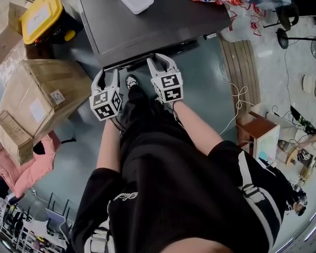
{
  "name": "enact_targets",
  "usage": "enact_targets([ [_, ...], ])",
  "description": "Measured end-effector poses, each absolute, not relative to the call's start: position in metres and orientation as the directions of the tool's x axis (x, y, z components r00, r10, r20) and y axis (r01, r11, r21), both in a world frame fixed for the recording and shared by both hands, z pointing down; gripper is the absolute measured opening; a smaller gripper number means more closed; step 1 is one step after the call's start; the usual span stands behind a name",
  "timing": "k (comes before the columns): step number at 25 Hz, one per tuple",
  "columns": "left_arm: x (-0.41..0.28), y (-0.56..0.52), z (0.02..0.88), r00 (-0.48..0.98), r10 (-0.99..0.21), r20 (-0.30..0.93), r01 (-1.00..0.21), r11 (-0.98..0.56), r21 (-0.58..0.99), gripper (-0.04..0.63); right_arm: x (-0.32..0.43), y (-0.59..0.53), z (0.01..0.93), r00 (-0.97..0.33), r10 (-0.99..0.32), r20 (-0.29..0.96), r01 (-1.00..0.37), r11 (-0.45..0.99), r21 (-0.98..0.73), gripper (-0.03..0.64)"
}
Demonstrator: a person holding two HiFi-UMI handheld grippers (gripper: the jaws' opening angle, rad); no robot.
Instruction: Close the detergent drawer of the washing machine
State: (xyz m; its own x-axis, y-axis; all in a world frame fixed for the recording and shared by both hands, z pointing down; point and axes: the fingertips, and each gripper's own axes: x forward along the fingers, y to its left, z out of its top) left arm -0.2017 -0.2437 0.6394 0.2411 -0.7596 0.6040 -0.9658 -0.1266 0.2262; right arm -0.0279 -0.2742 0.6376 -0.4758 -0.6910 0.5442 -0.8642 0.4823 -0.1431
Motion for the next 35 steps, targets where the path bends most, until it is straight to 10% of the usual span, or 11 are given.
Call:
enact_targets([
  [35, -0.2072, -0.2455, 0.6421, 0.203, -0.752, 0.627, -0.969, -0.062, 0.239, 0.268, -0.0267, -0.2776, 0.6391, -0.463, -0.702, 0.541, -0.874, 0.463, -0.147, 0.095],
])
